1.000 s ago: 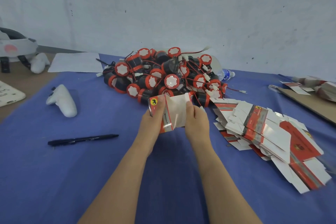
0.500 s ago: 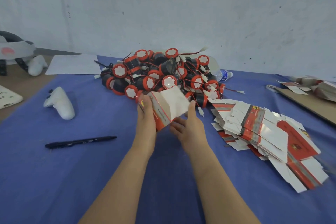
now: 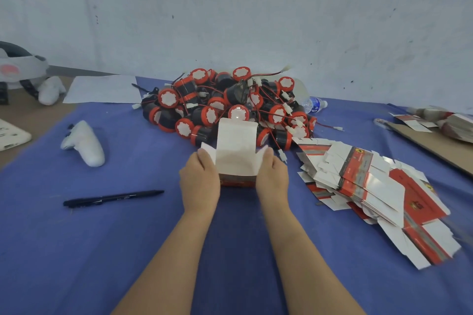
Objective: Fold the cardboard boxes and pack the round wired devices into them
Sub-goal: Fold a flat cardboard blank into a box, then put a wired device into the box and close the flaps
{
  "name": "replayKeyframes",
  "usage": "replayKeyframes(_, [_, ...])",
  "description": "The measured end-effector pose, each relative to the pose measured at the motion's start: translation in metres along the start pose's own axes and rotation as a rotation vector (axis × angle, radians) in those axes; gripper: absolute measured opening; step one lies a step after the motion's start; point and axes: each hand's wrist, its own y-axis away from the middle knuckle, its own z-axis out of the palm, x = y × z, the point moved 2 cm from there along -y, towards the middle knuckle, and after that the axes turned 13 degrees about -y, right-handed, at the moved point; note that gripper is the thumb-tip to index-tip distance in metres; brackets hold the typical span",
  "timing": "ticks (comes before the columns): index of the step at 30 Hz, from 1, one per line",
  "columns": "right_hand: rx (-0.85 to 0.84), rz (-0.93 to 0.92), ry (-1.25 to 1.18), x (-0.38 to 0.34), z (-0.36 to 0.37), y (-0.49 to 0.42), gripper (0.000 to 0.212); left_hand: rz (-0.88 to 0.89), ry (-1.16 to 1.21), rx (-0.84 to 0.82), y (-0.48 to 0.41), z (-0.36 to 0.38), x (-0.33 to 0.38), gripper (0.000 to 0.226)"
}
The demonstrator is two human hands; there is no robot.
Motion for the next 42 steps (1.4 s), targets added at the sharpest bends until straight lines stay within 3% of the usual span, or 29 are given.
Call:
replayKeyframes(3, [0.083, 0.136, -0.056, 0.007, -0.01, -0.011, 0.016, -0.085, 0.056, -0.083, -0.007, 0.001, -0.007, 0.038])
replayKeyframes(6, [0.038, 0.178, -0.007, 0.012, -0.013, -0.012, 0.016, -0.168, 0.186, -0.216, -0.013, 0.001, -0.011, 0.016])
replayKeyframes(8, [-0.007, 0.164, -0.003, 0.01, -0.01, -0.008, 0.02, -0.19, 0.305, -0.274, -0.011, 0.0, -0.005, 0.026])
replayKeyframes(11, [-0.018, 0.168, -0.077, 0.002, -0.005, -0.006, 0.025, -0.076, 0.499, -0.409, -0.004, -0.001, 0.013, 0.025])
replayKeyframes(14, [0.0, 0.14, -0.117, -0.007, 0.001, -0.005, 0.036, 0.05, 0.512, -0.459, 0.001, -0.006, 0.02, 0.033])
replayKeyframes(16, [-0.045, 0.132, -0.19, -0.018, 0.009, -0.007, 0.039, 0.11, 0.485, -0.301, -0.004, -0.01, 0.019, 0.056])
replayKeyframes(18, [-0.066, 0.097, -0.201, -0.026, 0.024, -0.012, 0.033, 0.056, 0.535, -0.005, -0.013, -0.02, 0.012, 0.069])
replayKeyframes(20, [-0.093, 0.001, -0.038, -0.026, 0.041, -0.018, 0.025, -0.149, 0.648, 0.207, -0.022, -0.03, 0.004, 0.08])
replayKeyframes(22, [-0.194, -0.119, 0.203, -0.02, 0.067, -0.019, 0.034, -0.34, 0.712, 0.336, -0.031, -0.038, -0.008, 0.083])
replayKeyframes(25, [-0.421, -0.373, 0.65, -0.006, 0.112, -0.017, 0.049, -0.408, 0.693, 0.406, -0.033, -0.038, -0.015, 0.07])
replayKeyframes(27, [-0.503, -0.427, 0.873, 0.002, 0.132, -0.017, 0.056, -0.382, 0.684, 0.431, -0.032, -0.036, -0.014, 0.057])
replayKeyframes(30, [-0.389, -0.392, 0.996, 0.011, 0.141, -0.021, 0.063, -0.359, 0.693, 0.477, -0.032, -0.035, -0.014, 0.042])
replayKeyframes(33, [-0.191, -0.42, 1.055, 0.008, 0.136, -0.025, 0.049, -0.4, 0.695, 0.434, -0.028, -0.031, -0.012, 0.051])
replayKeyframes(36, [-0.153, -0.401, 1.045, 0.009, 0.117, -0.034, 0.048, -0.386, 0.712, 0.376, -0.024, -0.026, -0.009, 0.053])
replayKeyframes(39, [-0.228, -0.471, 0.912, 0.006, 0.099, -0.03, 0.056, -0.337, 0.695, 0.336, -0.024, -0.022, -0.007, 0.05])
replayKeyframes(42, [-0.246, -0.317, 0.184, -0.027, 0.078, -0.018, 0.037, -0.336, 0.667, 0.331, -0.025, -0.02, -0.009, 0.051])
